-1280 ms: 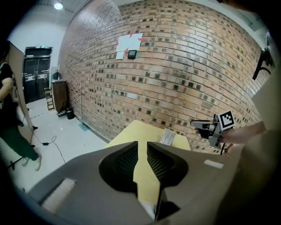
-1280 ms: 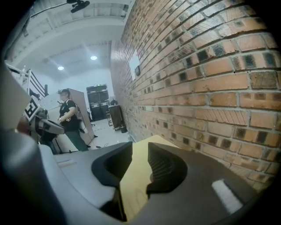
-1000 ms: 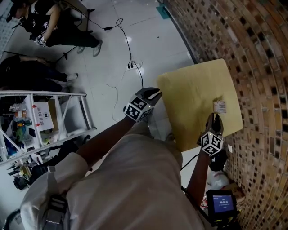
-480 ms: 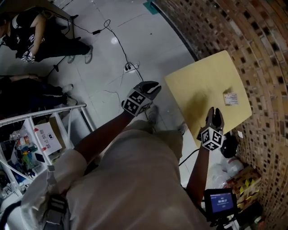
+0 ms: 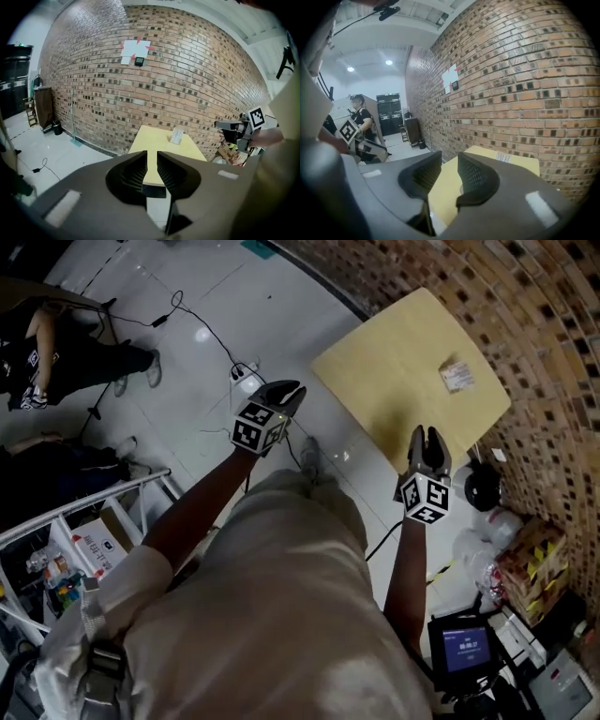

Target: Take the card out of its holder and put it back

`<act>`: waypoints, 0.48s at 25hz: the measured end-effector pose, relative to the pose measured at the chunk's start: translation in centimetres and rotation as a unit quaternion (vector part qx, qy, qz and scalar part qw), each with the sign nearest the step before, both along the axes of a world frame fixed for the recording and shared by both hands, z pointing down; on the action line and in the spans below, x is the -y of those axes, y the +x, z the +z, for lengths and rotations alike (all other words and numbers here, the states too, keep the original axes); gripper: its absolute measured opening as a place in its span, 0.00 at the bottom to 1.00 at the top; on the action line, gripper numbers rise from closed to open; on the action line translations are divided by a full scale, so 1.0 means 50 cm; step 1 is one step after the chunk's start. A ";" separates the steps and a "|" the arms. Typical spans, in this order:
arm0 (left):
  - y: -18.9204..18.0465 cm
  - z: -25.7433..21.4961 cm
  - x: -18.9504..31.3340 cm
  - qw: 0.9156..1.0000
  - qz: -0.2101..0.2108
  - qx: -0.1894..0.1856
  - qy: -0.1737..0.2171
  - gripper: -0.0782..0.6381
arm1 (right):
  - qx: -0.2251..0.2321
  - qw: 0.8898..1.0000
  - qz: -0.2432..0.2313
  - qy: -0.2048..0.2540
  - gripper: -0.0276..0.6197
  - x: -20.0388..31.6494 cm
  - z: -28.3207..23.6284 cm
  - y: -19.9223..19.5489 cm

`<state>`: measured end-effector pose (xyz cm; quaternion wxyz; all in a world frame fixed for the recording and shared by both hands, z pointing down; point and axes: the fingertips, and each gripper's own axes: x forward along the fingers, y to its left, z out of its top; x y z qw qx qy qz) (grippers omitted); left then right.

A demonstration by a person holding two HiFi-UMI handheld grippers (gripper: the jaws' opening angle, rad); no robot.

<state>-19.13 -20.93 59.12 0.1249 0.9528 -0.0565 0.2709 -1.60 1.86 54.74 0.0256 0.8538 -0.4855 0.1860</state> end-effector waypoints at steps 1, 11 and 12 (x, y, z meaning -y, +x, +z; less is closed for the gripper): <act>0.010 -0.013 -0.017 1.000 0.004 -0.006 0.001 0.23 | -0.006 1.000 0.000 0.003 0.22 -0.013 -0.014 -0.001; 0.135 -0.127 -0.276 0.993 0.088 -0.079 0.020 0.23 | -0.069 0.996 0.038 0.046 0.22 -0.231 -0.168 0.005; 0.136 -0.132 -0.298 0.992 0.091 -0.082 0.019 0.23 | -0.073 0.995 0.041 0.050 0.22 -0.249 -0.176 0.000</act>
